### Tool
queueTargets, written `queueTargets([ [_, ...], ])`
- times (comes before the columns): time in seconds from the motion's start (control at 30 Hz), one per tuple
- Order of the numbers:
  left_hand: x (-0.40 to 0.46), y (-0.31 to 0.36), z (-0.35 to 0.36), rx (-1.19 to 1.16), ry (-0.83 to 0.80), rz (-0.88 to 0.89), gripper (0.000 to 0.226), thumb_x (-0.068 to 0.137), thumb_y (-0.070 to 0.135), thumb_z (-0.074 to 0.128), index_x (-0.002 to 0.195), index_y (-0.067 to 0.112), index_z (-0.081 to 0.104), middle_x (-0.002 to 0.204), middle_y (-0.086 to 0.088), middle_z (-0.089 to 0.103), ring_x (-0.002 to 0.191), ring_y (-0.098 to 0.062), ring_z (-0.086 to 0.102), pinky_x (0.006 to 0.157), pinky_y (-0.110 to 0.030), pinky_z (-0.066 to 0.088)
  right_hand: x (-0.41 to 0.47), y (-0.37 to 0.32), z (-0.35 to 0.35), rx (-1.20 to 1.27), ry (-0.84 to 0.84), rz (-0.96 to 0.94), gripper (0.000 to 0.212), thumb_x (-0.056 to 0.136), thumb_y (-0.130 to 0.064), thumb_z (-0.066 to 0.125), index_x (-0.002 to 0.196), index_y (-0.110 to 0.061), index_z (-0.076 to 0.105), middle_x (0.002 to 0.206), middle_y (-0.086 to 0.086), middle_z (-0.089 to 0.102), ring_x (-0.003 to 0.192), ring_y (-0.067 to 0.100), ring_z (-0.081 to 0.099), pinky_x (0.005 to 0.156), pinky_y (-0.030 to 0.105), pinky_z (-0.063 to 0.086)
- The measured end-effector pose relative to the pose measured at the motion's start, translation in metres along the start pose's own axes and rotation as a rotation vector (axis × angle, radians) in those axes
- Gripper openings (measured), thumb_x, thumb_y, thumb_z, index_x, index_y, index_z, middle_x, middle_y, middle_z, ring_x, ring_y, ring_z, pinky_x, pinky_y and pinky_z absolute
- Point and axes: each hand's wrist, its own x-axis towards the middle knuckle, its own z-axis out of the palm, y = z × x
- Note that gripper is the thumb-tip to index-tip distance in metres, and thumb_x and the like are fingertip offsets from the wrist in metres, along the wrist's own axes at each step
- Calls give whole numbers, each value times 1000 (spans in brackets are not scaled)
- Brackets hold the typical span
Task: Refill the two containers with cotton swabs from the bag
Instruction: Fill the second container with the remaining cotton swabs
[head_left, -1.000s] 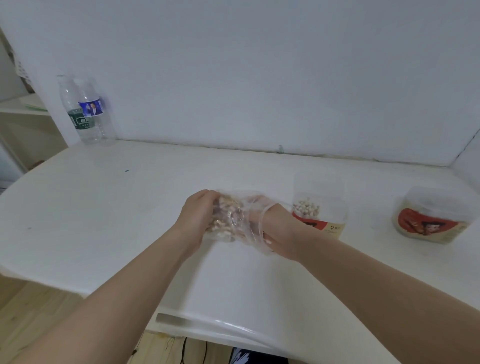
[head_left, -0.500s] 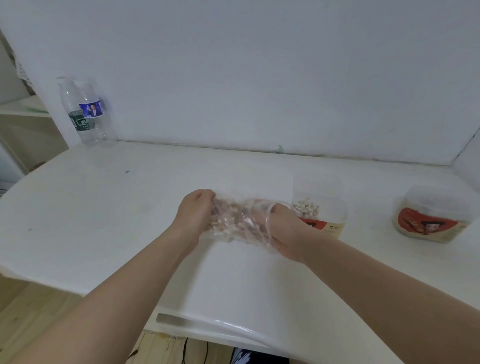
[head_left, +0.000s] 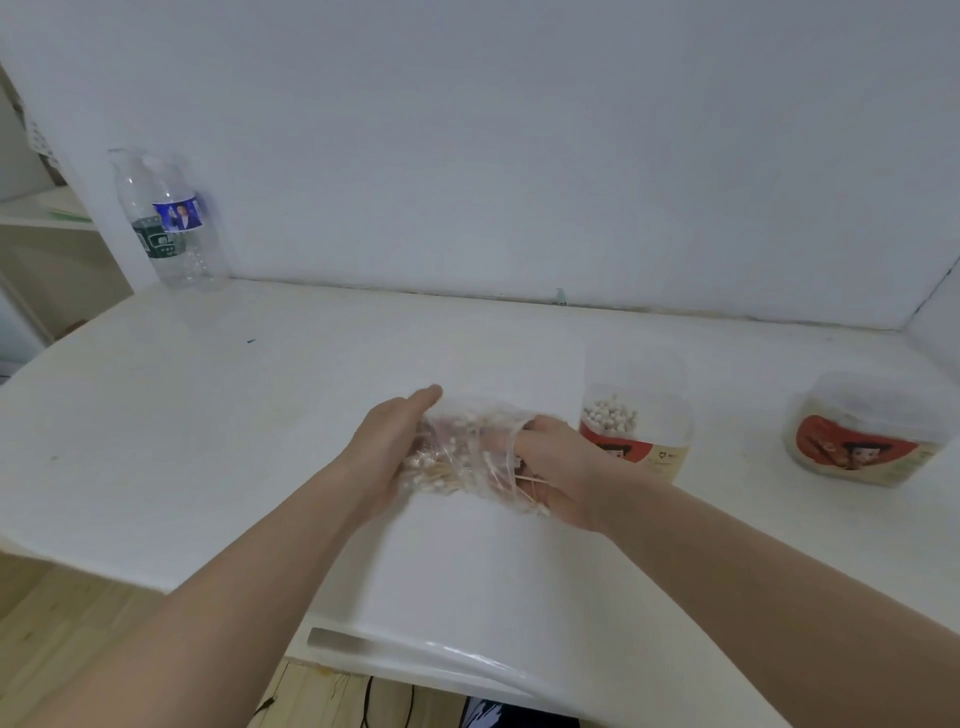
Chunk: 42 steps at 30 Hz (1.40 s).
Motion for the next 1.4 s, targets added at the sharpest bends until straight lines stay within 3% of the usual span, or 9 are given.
queueTargets([
  [0.1,1,-5,0,23,-29,39,28,92,19,70,105,1,54,87,-27,65,66,-32,64,55,-41,57,-2,1,-1,92,48,-3,27,98,3,51,119,-2,67,117,12,72,103,25,71,96,44,55],
  [0.23,9,-10,-5,-12,79,73,14,93,5,61,97,9,48,78,-17,65,45,-25,52,41,-31,47,-11,-5,-2,-20,70,-65,38,92,4,54,63,-12,72,68,5,55,58,13,52,99,42,50],
  [0.43,23,-14,-15,36,181,67,14,85,0,55,96,9,53,74,-13,64,52,-24,51,46,-29,46,-25,-23,-7,-85,94,-80,4,93,-8,67,90,-6,64,72,5,66,60,15,63,69,27,57],
  [0.63,31,-18,-21,65,263,75,12,87,2,55,96,9,58,71,-10,65,51,-22,55,67,-50,59,-34,-28,-9,-99,101,-84,21,94,-10,67,111,1,66,97,15,65,68,18,66,60,21,55],
  [0.8,36,-17,-24,130,391,111,15,89,2,48,98,11,57,79,-10,66,56,-20,57,52,-29,51,-45,-36,-13,-134,76,-54,12,96,-11,64,105,-4,67,91,10,71,67,16,66,60,20,55],
  [0.93,45,-19,-30,161,479,88,18,89,7,43,100,11,55,93,-13,69,70,-27,61,66,-38,52,-57,-42,-22,-163,68,-66,8,98,-12,62,101,-6,66,90,10,70,66,15,65,61,20,54],
  [1.07,46,-11,-27,426,491,97,39,96,21,51,132,8,42,128,-16,50,99,-33,56,85,-43,49,-68,-47,-33,-129,98,-70,11,96,-11,64,104,-4,67,89,10,73,67,16,66,60,21,55],
  [1.23,16,16,5,735,524,623,55,95,21,54,146,8,37,147,-18,36,133,-35,36,111,-44,33,-79,-53,-43,-52,54,-46,12,96,-12,65,105,-5,68,91,11,73,70,17,66,67,23,53],
  [1.4,-32,33,58,829,48,1058,43,103,36,43,143,20,42,140,5,44,124,-8,46,101,-26,38,-86,-57,-55,38,1,-42,20,97,-14,62,113,-2,65,100,12,70,76,18,64,70,22,51],
])
